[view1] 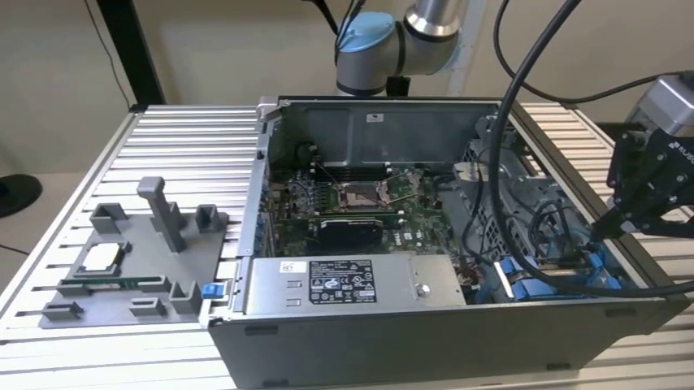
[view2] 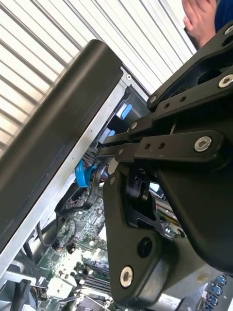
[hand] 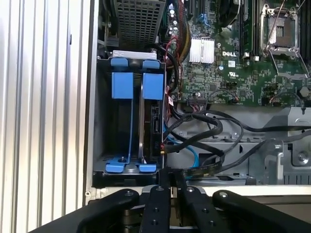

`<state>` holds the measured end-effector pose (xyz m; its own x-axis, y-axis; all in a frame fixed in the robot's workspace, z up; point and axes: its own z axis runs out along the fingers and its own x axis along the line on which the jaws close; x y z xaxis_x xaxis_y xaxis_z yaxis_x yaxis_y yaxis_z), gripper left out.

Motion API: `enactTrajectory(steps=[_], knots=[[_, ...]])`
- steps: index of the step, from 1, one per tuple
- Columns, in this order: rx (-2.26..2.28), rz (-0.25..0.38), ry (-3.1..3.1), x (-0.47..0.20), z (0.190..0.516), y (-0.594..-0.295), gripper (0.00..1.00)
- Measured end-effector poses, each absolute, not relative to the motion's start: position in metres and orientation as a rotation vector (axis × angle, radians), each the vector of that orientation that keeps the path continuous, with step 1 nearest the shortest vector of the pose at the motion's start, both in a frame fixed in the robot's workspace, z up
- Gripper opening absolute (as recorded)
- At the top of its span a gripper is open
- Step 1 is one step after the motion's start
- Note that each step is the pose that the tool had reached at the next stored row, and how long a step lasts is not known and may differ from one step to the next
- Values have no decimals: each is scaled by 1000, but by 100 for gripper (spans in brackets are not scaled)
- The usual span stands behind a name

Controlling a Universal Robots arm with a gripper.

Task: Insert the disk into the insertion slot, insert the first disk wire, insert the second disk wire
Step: 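Insert the second disk wire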

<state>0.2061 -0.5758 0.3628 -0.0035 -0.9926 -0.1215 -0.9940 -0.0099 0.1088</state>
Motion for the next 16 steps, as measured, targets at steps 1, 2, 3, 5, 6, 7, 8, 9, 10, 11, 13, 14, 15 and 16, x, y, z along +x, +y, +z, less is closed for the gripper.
enactTrajectory(steps=[1, 2, 3, 5, 6, 7, 8, 9, 10, 11, 13, 14, 15, 16], knots=[[-2212, 260, 2206, 206, 363, -576, 0], [-2213, 265, 2207, 206, 365, -576, 0], [-2214, 269, 2207, 206, 366, -576, 0], [-2215, 276, 2209, 206, 370, -576, 0], [-2215, 279, 2209, 206, 372, -576, 0], [-2215, 281, 2210, 206, 374, -576, 0], [-2215, 283, 2210, 205, 377, -576, 0], [-2215, 284, 2210, 205, 379, -576, 0], [-2215, 286, 2210, 204, 381, -576, 0], [-2214, 288, 2210, 203, 383, -576, 0], [-2214, 292, 2211, 201, 387, -576, 0], [-2214, 293, 2211, 199, 387, -576, 0], [-2214, 293, 2211, 197, 387, -576, 0], [-2214, 293, 2211, 195, 388, -576, 0]])
